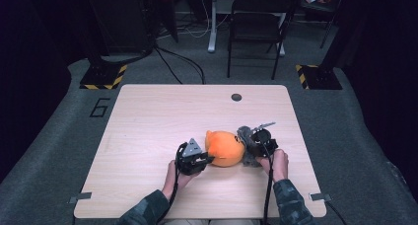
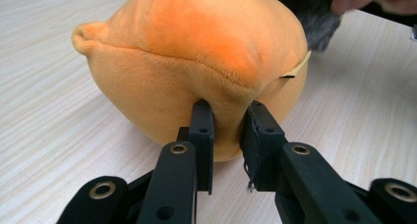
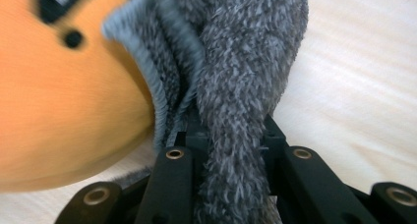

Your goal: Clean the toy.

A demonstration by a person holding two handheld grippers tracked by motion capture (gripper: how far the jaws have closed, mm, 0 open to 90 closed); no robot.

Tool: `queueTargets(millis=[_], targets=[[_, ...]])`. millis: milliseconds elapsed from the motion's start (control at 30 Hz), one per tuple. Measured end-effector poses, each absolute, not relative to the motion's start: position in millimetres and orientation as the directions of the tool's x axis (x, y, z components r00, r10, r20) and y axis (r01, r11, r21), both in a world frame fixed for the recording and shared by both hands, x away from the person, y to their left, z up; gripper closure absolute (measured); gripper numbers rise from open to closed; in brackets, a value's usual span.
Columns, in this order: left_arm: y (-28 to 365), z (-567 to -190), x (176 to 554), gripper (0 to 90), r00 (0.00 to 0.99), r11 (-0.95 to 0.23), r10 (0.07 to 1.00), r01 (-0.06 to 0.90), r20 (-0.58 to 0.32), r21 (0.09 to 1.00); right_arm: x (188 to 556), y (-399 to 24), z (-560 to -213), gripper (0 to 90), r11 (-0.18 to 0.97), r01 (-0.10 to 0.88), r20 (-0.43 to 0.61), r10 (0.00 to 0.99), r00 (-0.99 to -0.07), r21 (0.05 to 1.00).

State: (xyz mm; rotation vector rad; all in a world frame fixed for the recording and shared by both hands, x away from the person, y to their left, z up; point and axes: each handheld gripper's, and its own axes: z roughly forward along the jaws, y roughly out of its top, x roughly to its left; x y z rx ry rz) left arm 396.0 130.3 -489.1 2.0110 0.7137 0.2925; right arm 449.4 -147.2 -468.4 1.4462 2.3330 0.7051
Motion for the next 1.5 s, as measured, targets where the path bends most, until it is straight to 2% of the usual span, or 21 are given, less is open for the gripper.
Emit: queueTargets(millis=[167, 333, 433, 567, 633, 733, 900, 933, 1133, 1200, 1500], targets=[[130, -489, 396, 75.7, 0.800, -0.378, 0.595, 0.364, -0.078, 0.851, 438, -148, -435, 74.2, 0.344, 0.680, 0.003, 0.891, -0.453, 0.647], [130, -489, 396, 75.6, 0.800, -0.377, 0.596, 0.362, -0.076, 0.853, 425, -138, -408, 74.2, 0.324, 0.608, 0.050, 0.855, -0.516, 0.725], [130, -489, 396, 75.3, 0.799, -0.374, 0.596, 0.361, -0.077, 0.855, 422, -123, -409, 74.2, 0.369, 0.599, 0.043, 0.827, -0.560, 0.711], [128, -490, 395, 73.0, 0.799, -0.374, 0.597, 0.354, -0.069, 0.857, 427, -111, -431, 74.3, 0.425, 0.615, 0.004, 0.820, -0.572, 0.664], [128, -489, 395, 68.2, 0.805, -0.391, 0.591, 0.344, -0.054, 0.854, 430, -114, -436, 74.3, 0.395, 0.631, 0.035, 0.830, -0.557, 0.667], [125, -487, 394, 55.7, 0.802, -0.436, 0.598, 0.330, -0.004, 0.837, 433, -120, -438, 74.3, 0.376, 0.641, 0.045, 0.840, -0.541, 0.669], [120, -490, 393, 48.4, 0.787, -0.459, 0.616, 0.330, 0.028, 0.825, 434, -122, -440, 74.3, 0.362, 0.652, 0.064, 0.843, -0.533, 0.667], [119, -491, 392, 49.0, 0.787, -0.456, 0.616, 0.331, 0.025, 0.826, 434, -122, -440, 74.3, 0.367, 0.649, 0.060, 0.841, -0.538, 0.667], [119, -496, 392, 73.3, 0.787, -0.433, 0.617, 0.315, 0.023, 0.844, 433, -120, -440, 74.2, 0.368, 0.647, 0.059, 0.840, -0.539, 0.667], [120, -495, 392, 77.1, 0.788, -0.438, 0.615, 0.305, 0.034, 0.845, 433, -121, -438, 74.2, 0.374, 0.640, 0.050, 0.839, -0.542, 0.672], [123, -489, 392, 80.5, 0.793, -0.424, 0.608, 0.305, 0.019, 0.853, 423, -116, -414, 74.2, 0.355, 0.599, 0.060, 0.826, -0.560, 0.718]])
